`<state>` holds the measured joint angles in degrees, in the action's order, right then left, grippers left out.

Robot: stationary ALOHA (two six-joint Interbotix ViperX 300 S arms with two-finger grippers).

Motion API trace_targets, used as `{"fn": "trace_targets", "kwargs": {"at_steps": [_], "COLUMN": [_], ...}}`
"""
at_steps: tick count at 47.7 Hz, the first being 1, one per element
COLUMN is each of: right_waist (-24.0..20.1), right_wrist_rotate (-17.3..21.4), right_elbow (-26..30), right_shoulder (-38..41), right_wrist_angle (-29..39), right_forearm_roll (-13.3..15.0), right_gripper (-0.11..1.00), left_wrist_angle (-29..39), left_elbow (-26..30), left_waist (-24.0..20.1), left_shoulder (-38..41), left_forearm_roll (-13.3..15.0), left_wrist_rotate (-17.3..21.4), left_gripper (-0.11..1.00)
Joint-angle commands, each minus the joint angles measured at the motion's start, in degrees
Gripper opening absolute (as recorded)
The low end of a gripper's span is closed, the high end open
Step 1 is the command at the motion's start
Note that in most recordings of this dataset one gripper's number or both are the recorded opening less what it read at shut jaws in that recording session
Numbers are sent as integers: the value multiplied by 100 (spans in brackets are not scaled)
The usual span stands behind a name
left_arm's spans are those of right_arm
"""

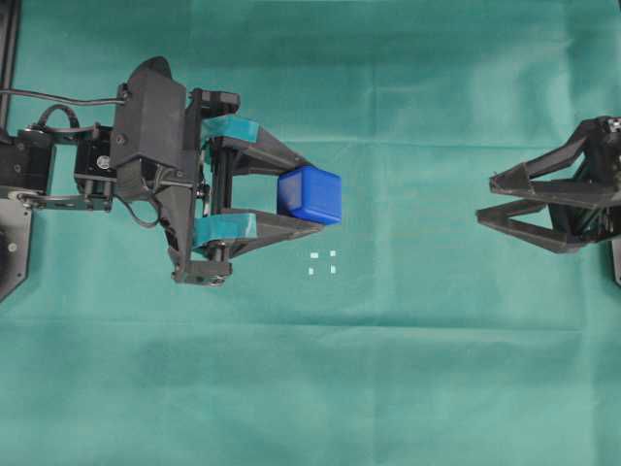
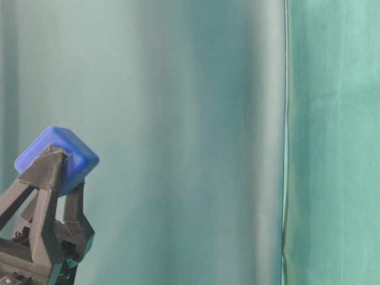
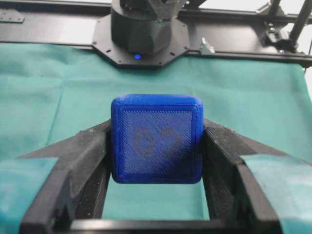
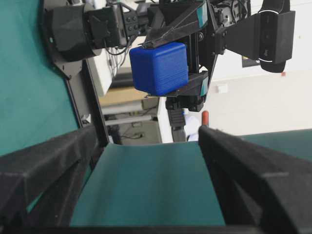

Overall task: Handover the blue block to the right arm after grasping it with the left arm, then place it in the designated position.
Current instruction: 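Open the right gripper and move it toward the held cube, then close the right gripper on the cube beside the left gripper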

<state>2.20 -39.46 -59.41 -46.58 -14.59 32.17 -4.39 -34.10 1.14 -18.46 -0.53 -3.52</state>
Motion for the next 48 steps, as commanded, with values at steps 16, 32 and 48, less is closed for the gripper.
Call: {"fn": "trace_targets", "kwargs": {"at_steps": [16,32,48], "right_waist": [-26,-18,-18], "right_wrist_rotate": [18,18,18], "right_elbow": [448,1134,1916], "right_shoulder": [422,1380,2373], "right_wrist_angle": [-44,-387,-466], "right_forearm_roll": [0,0,0], "right_gripper": [93,93,93], "left_wrist_angle": [-35,-26,-26], "left_elbow": [53,26,-9], "left_waist": [-9,-9,-9], "left_shoulder": [-132,-158,-185], "left_forearm_roll": [9,9,9], "left_wrist_rotate": [-9,-9,-9], "left_gripper": [46,46,46]}}
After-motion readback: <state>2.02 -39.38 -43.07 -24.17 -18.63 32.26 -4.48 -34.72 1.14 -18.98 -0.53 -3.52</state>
